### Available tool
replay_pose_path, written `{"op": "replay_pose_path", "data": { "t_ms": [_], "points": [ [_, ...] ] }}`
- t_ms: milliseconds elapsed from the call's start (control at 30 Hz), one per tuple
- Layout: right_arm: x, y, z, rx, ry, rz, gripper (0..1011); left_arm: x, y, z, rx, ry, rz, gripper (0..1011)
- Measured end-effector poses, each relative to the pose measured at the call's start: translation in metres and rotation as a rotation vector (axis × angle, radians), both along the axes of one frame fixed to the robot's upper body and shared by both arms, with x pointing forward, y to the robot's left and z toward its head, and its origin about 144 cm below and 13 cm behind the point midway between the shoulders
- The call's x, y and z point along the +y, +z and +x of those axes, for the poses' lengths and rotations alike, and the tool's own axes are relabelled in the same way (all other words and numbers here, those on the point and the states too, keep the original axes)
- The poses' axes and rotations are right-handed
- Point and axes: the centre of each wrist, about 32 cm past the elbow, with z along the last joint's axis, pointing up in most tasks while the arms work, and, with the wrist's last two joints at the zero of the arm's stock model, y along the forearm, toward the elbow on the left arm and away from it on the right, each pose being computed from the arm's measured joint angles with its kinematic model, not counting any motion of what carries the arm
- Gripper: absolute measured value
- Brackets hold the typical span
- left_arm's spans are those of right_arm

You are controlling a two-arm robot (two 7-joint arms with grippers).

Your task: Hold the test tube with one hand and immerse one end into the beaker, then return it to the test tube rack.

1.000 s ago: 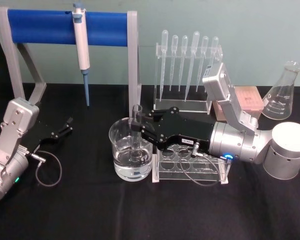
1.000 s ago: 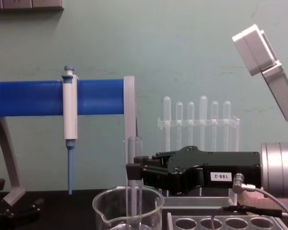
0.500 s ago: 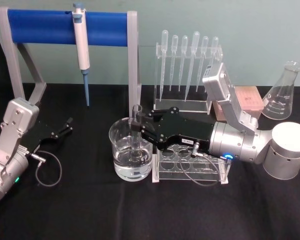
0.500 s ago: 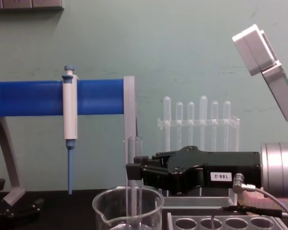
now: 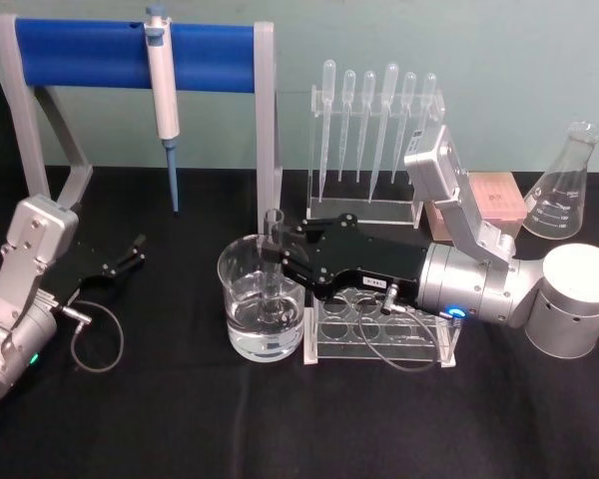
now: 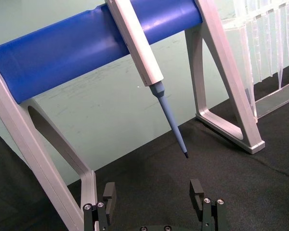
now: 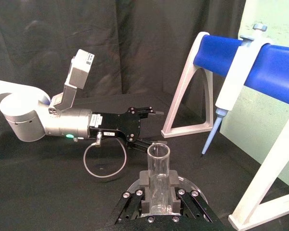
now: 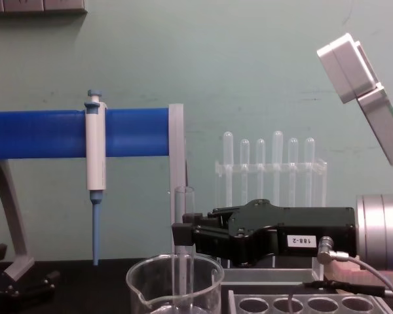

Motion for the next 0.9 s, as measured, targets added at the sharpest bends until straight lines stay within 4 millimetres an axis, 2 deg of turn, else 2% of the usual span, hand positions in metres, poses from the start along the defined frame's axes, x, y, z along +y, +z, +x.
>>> {"op": "replay_pose_path", "data": {
  "t_ms": [900],
  "points": [
    [0.0000, 0.0000, 0.0000, 0.000, 0.000, 0.000, 233, 0.0000, 0.0000, 0.0000, 0.000, 0.000, 0.000, 1000]
  ]
}}
